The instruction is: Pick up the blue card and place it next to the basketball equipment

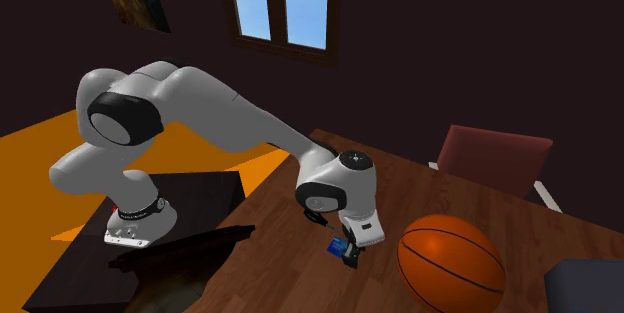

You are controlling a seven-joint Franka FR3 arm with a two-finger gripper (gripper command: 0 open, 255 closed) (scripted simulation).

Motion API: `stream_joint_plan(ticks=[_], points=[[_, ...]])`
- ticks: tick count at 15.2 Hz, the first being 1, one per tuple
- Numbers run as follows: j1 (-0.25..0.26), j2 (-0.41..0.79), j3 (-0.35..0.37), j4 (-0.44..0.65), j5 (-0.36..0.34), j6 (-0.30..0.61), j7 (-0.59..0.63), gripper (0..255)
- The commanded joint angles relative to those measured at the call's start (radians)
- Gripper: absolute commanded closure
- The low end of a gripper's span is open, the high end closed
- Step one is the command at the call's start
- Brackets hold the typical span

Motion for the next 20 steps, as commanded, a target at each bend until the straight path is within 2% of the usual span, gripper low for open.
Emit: stream_joint_plan(ticks=[1,7,15,16,20], points=[[0.003,0.018,-0.003,0.002,-0.004,0.017,0.005,255],[0.009,0.076,-0.013,0.005,-0.016,0.071,0.017,255],[0.009,0.076,-0.013,0.005,-0.016,0.071,0.017,255],[0.009,0.076,-0.013,0.005,-0.016,0.071,0.017,0],[0.009,0.076,-0.013,0.005,-0.016,0.071,0.017,0]])
